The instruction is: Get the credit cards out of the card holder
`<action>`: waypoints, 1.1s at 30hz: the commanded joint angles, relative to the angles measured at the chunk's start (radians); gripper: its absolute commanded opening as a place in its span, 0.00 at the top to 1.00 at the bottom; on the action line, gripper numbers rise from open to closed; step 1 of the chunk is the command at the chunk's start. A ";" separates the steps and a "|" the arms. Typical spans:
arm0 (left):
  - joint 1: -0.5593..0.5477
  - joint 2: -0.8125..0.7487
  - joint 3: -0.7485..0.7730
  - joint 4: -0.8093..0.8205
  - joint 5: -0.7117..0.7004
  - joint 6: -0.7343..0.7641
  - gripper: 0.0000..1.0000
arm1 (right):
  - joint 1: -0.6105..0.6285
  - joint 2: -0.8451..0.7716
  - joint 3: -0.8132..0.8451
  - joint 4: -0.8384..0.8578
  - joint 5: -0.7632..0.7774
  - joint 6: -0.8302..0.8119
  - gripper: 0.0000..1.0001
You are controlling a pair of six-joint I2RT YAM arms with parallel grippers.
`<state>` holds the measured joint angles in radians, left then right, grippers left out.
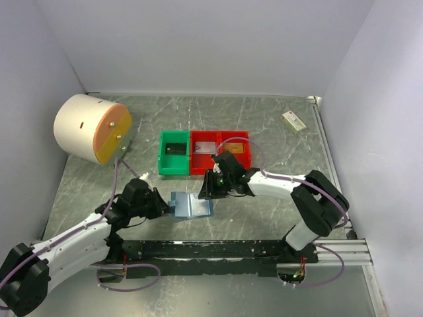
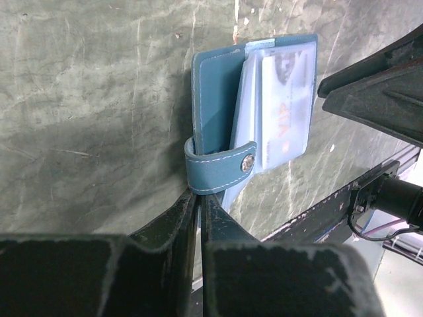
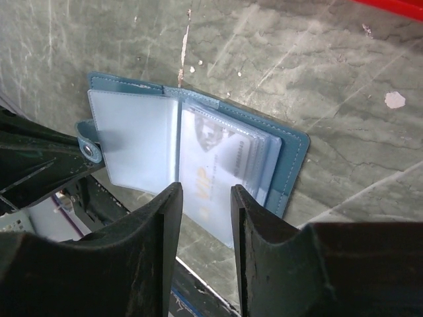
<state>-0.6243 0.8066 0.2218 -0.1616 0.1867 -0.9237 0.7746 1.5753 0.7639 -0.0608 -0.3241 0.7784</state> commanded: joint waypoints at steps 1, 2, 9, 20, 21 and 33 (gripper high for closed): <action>-0.008 0.017 0.018 0.009 -0.001 0.017 0.85 | 0.006 0.030 -0.005 -0.001 0.011 -0.003 0.64; -0.008 0.022 0.021 0.010 -0.001 0.020 0.85 | 0.006 0.038 -0.005 -0.003 0.010 -0.001 0.64; -0.009 0.057 0.035 0.010 -0.005 0.037 0.85 | 0.009 0.059 -0.002 0.015 -0.009 0.005 0.65; -0.011 0.086 0.039 0.022 0.003 0.045 0.86 | 0.009 0.030 -0.041 0.174 -0.122 0.100 0.67; -0.011 0.085 0.038 0.022 0.003 0.045 0.86 | 0.009 0.027 -0.039 0.167 -0.112 0.099 0.67; -0.014 0.054 0.027 0.014 -0.003 0.031 0.86 | 0.011 -0.010 0.010 -0.024 0.051 -0.007 0.64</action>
<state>-0.6281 0.8726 0.2333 -0.1604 0.1871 -0.8948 0.7811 1.5639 0.7506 -0.0456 -0.3065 0.8013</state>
